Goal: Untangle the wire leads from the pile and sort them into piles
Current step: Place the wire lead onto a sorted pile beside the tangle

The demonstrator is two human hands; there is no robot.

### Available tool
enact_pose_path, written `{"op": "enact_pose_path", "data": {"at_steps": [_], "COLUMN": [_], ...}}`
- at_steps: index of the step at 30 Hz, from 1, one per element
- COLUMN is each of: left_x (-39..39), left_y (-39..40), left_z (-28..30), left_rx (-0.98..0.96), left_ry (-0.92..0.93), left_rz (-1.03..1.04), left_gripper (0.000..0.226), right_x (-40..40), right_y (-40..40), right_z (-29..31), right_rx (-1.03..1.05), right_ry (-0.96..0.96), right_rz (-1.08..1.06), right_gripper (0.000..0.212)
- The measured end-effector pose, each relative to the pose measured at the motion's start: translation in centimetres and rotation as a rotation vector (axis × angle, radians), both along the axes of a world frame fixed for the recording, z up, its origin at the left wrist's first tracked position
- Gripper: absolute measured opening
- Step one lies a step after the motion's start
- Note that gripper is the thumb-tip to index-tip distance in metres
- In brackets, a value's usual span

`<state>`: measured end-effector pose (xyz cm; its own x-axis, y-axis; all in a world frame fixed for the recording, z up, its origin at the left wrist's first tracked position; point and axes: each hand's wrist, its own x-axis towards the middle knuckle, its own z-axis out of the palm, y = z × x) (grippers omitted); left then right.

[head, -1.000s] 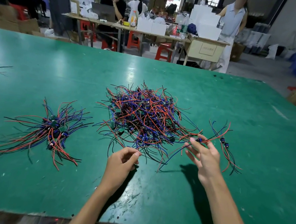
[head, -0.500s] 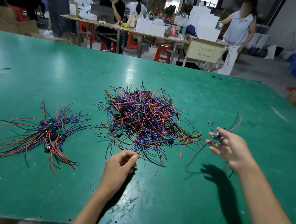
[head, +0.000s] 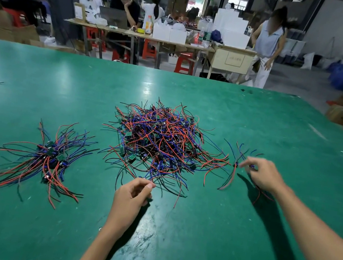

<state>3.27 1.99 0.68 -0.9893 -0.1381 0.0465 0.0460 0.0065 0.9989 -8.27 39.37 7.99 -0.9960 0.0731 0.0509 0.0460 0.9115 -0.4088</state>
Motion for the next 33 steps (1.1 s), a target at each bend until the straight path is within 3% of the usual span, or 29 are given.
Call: {"op": "enact_pose_path", "data": {"at_steps": [4, 7, 10, 13, 17, 21, 26, 30, 33], "left_x": [-0.1, -0.1, 0.0, 0.0, 0.2, 0.2, 0.1, 0.0, 0.0], "left_y": [0.0, 0.0, 0.0, 0.1, 0.1, 0.0, 0.1, 0.0, 0.0], "left_z": [0.1, 0.0, 0.0, 0.0, 0.0, 0.1, 0.0, -0.1, -0.1], "left_rx": [-0.01, -0.01, -0.018, -0.02, -0.008, -0.016, -0.026, -0.019, -0.017], "left_ry": [0.004, 0.006, 0.01, 0.013, 0.002, 0.008, 0.012, 0.01, 0.012], "left_rz": [-0.003, -0.005, -0.011, -0.011, -0.009, -0.009, -0.004, -0.004, -0.007], "left_gripper": [0.015, 0.014, 0.015, 0.016, 0.012, 0.012, 0.012, 0.011, 0.012], "right_x": [2.1, 2.2, 1.9, 1.3, 0.8, 0.4, 0.2, 0.6, 1.0], "right_y": [1.3, 0.1, -2.3, -3.8, -3.8, -3.7, -2.7, -1.2, -0.1], "right_z": [-3.5, -3.9, -3.9, -3.9, -3.5, -3.2, -3.3, -2.8, -2.5], "right_rx": [0.035, 0.028, 0.047, 0.163, 0.244, 0.116, -0.182, -0.155, -0.101], "right_ry": [0.05, 0.185, 0.239, 0.156, 0.021, -0.016, 0.19, 0.38, 0.329], "right_rz": [-0.137, -0.221, -0.131, -0.085, -0.26, -0.366, -0.477, -0.454, -0.439], "right_gripper": [0.044, 0.035, 0.026, 0.032, 0.033, 0.016, 0.043, 0.04, 0.041]}}
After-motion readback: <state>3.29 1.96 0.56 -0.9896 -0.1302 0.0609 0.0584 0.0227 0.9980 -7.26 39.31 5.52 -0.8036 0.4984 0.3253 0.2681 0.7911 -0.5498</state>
